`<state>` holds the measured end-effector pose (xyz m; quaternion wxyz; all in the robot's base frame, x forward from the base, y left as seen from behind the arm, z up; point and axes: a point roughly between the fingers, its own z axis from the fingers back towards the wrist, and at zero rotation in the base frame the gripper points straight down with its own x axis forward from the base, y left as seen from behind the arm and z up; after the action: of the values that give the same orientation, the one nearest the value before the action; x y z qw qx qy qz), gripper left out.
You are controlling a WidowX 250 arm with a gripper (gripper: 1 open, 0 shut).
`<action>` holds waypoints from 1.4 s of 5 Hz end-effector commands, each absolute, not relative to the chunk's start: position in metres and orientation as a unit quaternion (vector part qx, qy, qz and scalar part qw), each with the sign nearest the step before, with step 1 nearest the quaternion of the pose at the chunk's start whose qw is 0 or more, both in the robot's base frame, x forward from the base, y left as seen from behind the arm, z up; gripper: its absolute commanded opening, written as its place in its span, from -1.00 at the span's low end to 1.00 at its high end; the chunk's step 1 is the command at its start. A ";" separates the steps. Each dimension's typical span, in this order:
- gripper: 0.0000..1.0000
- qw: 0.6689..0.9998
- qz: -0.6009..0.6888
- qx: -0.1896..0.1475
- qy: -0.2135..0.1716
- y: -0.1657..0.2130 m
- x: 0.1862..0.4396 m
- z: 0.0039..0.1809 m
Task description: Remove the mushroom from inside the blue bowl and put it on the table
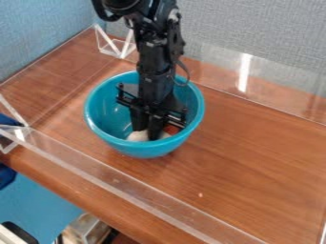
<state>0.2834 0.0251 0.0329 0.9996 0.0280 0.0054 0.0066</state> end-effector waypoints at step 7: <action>-1.00 0.994 0.104 0.032 -0.008 0.029 0.287 0.027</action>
<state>0.2885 0.0254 0.0328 0.9953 0.0321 -0.0090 0.0912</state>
